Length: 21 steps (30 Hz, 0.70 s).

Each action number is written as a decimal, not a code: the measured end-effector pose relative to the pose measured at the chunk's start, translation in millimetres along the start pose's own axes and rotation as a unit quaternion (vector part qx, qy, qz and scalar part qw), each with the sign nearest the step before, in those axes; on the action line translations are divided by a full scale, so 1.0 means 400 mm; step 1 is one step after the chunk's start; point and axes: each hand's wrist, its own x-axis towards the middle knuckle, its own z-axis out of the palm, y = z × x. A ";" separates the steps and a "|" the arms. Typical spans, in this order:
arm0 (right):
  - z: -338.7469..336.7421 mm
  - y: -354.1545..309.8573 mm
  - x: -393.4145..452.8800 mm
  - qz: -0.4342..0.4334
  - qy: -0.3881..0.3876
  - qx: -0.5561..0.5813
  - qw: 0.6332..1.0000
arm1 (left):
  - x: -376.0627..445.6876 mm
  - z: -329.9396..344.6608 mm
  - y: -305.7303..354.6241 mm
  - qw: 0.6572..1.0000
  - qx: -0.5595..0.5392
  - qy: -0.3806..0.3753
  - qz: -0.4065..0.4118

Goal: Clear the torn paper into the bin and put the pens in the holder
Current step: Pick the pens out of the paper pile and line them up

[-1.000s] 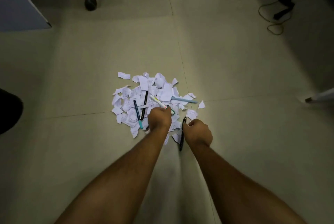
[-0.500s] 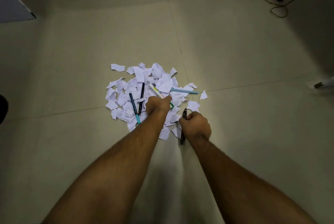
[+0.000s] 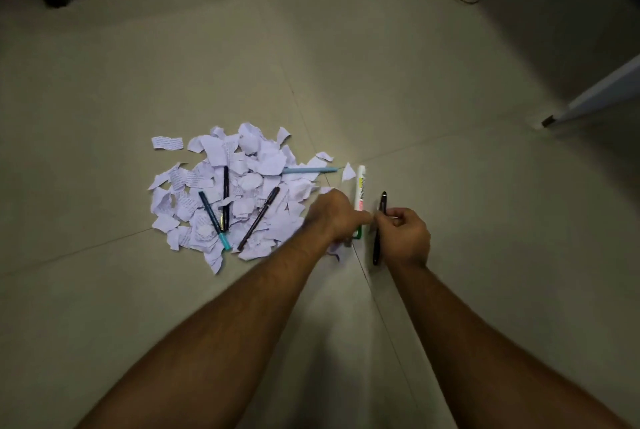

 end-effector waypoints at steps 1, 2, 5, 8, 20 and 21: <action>-0.020 0.018 0.006 0.021 0.007 -0.005 1.000 | -0.004 0.028 0.016 1.000 0.010 -0.012 0.006; -0.043 0.034 0.011 0.038 0.015 -0.009 0.999 | -0.007 0.059 0.036 1.000 0.015 -0.026 0.011; -0.103 0.086 0.025 0.071 0.046 -0.016 0.996 | -0.008 0.147 0.076 0.998 0.008 -0.058 0.015; -0.145 0.127 0.034 0.082 0.066 -0.027 0.994 | -0.010 0.209 0.095 0.998 0.032 -0.055 0.020; -0.137 0.081 0.007 0.020 0.091 -0.023 0.995 | -0.014 0.211 0.074 0.998 0.015 0.015 0.054; -0.121 0.066 0.001 -0.003 0.080 -0.021 0.997 | -0.017 0.194 0.068 0.998 -0.004 0.041 0.050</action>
